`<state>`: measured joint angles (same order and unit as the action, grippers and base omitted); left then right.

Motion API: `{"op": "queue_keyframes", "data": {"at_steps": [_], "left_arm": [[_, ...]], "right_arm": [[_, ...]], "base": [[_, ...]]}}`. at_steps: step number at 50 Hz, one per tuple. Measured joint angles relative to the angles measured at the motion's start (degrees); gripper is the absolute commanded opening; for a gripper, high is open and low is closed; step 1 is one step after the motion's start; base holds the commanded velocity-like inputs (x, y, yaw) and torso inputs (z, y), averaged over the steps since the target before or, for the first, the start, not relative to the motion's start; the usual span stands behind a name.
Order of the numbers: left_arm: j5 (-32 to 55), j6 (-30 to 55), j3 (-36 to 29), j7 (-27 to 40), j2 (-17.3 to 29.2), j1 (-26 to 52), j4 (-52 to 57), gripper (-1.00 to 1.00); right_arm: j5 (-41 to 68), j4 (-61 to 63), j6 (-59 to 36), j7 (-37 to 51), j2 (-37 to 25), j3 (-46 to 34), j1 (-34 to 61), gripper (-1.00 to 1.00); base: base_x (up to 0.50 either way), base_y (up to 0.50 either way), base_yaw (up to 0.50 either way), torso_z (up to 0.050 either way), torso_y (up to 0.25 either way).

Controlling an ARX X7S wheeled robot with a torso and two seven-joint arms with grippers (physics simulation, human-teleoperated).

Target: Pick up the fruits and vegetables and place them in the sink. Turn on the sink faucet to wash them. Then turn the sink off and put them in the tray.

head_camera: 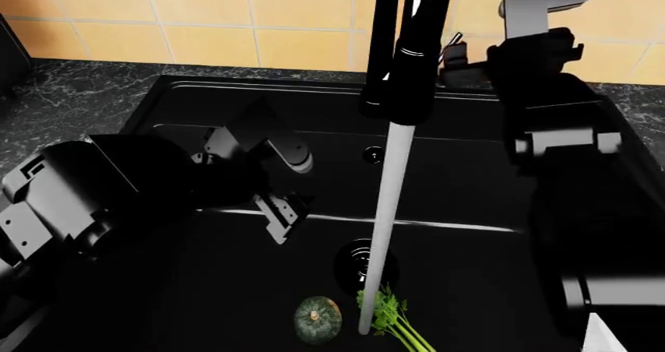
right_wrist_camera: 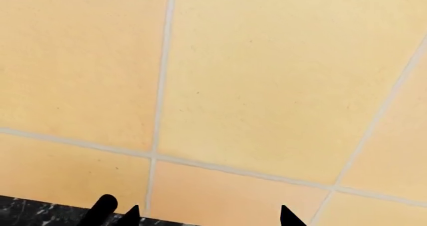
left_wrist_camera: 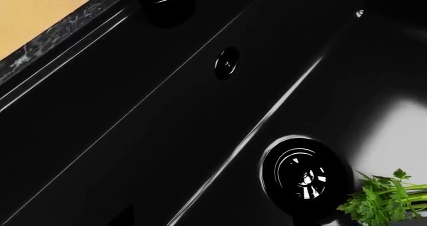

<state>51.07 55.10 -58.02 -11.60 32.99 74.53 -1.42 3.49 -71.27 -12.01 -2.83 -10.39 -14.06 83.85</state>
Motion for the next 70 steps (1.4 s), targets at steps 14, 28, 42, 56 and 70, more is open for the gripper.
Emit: {"op": "queue_keyframes", "data": {"at_steps": [14,28,42,56,70], "left_arm": [[0.07,-0.14,0.00,0.02,0.15,-0.05,0.14,1.00],[0.15,-0.31,-0.01,0.05,0.33,-0.19,0.24,1.00],[0.02,-0.24,-0.44,-0.13,0.15,-0.17,0.11,1.00],[0.33,0.76,-0.94,-0.38,-0.15,0.28,0.05,1.00],[1.10,5.13,-2.91,-1.78,-1.49,2.58,-1.18,1.00]], "right_arm": [[-1.40,-2.75,2.57,-1.72,1.70,-0.50,1.67,1.00],[-2.66,-3.73,3.72,-4.30,2.46,-1.56,2.87,1.00],[-2.11,13.93,-6.31,-6.04,-0.93,-1.52,-1.70,1.00],[-2.19,41.70,-24.88,-8.20,-9.65,-1.30,-9.24,1.00],[0.31,62.41,-44.33,-17.30,-18.49,-4.60,-11.96,1.00]], "base": [[0.00,0.00,0.00,0.000,0.000],[0.00,0.00,0.00,0.000,0.000],[0.00,0.00,0.00,0.000,0.000],[0.00,0.00,0.00,0.000,0.000],[0.00,0.00,0.00,0.000,0.000]]}}
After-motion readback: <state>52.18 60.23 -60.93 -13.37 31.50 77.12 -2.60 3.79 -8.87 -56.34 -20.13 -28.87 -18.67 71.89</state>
